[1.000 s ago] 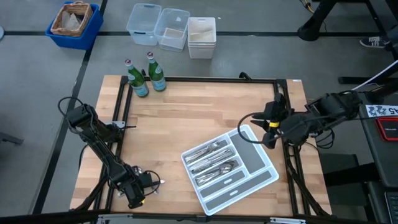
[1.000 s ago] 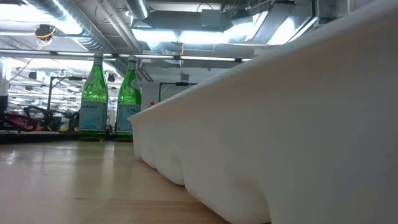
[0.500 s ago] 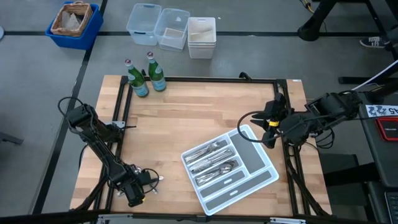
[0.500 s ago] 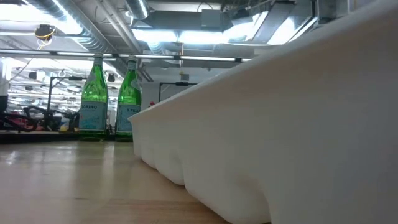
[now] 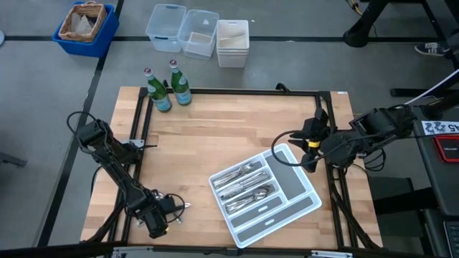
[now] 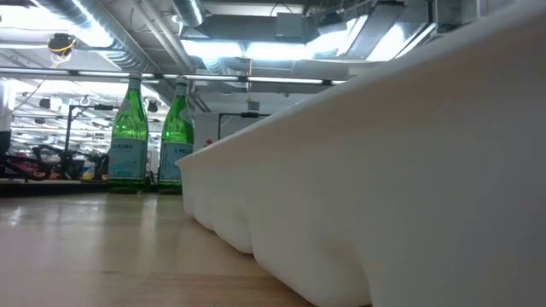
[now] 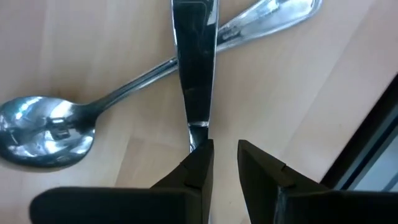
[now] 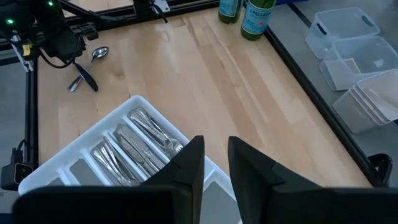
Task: Sort silverware
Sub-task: Put the silver table knife into the white silverware tray
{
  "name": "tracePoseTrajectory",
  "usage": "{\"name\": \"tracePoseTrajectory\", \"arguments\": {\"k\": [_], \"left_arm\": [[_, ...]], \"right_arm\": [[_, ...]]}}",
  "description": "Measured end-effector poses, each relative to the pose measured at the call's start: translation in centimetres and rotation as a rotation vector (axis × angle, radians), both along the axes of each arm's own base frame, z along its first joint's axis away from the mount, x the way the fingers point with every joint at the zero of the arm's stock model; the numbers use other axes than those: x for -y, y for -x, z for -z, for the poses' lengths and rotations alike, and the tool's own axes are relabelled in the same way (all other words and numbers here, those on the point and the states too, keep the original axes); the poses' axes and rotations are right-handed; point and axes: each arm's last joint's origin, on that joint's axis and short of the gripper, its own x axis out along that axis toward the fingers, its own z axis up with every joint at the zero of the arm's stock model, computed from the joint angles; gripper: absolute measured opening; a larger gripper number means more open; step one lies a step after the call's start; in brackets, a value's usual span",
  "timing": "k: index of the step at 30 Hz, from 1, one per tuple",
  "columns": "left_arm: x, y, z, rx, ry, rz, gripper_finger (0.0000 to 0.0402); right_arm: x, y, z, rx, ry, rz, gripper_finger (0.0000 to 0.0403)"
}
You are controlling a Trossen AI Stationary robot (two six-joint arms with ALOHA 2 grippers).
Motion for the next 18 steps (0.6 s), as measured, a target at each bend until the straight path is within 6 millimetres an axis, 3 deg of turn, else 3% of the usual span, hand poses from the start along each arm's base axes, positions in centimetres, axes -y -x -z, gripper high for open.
{"name": "tracePoseTrajectory", "arguments": {"k": [7,10,14,18], "left_arm": [[0.3,-0.7,-0.9,0.023,0.016,0.018,0.0062],[0.5,-0.9,-1.3,0.05,0.014,0.008,0.0062],[0.4,-0.9,-1.3,0.059,-0.005,0.001,0.0062],[-0.2,-0.3,-1.1,0.006,-0.078,0.008,0.0062]], "right_arm": [[1.4,3.4,-0.5,-0.011,0.074,0.045,0.0076],[2.0,5.1,0.3,0.03,0.113,0.083,0.0076],[2.7,7.5,3.7,0.048,0.053,0.167,0.0076],[3.4,9.2,8.8,0.096,-0.043,0.213,0.0076]]}}
